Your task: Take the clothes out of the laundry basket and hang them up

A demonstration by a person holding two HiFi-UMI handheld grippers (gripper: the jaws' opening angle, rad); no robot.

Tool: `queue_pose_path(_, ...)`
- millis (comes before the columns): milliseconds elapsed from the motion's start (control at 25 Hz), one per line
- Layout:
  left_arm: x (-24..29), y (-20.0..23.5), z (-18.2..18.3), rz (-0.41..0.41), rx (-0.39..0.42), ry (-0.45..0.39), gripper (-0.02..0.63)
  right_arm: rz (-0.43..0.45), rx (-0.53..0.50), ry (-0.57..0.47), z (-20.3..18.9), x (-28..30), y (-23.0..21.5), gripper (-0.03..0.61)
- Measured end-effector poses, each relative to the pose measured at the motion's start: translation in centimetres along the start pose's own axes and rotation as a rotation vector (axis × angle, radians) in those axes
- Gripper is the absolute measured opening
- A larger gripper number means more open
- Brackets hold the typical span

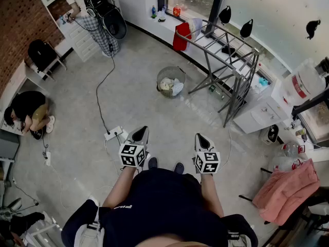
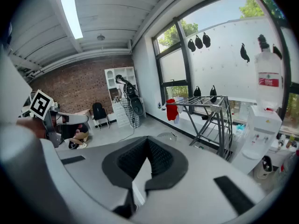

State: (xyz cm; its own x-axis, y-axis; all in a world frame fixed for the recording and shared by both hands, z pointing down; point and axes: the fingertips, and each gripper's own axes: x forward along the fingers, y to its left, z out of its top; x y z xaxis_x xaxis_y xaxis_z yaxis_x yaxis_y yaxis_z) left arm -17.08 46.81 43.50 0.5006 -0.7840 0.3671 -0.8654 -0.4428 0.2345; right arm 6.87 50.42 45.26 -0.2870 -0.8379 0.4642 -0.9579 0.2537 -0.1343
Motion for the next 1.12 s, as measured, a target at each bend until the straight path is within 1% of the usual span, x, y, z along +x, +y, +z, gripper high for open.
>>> queue_pose_path(160, 0.0, 0.4, -0.1, 0.006, 0.001, 0.013, 0.026, -0.014, 0.001, -0.007, 0.1, 0.2, -0.2, 0.0)
queue_pose_path(480, 0.3, 0.1, -0.1, -0.009, 0.012, 0.019, 0.026, -0.001, -0.014, -0.01, 0.4, 0.3, 0.3, 0.0)
queue_pose_path(680, 0.5, -0.1, -0.1, -0.023, 0.017, 0.02, 0.028, 0.034, 0.011, -0.091, 1.6, -0.1, 0.6, 0.002)
queue_pose_path(840, 0.9, -0.3, -0.3, -0.033, 0.02, 0.025, 0.028, 0.018, -0.001, -0.074, 1.5, 0.2, 0.1, 0.002)
queue_pose_path(1000, 1.1, -0.3, 0.0, -0.03, -0.021, 0.009, 0.028, 0.018, 0.006, -0.061, 0.9, 0.4, -0.1, 0.002)
queue_pose_path(1120, 1.2, -0.4, 0.3, -0.03, -0.004, -0.005, 0.028, 0.012, 0.013, -0.053, 0.6, 0.5, -0.4, 0.002)
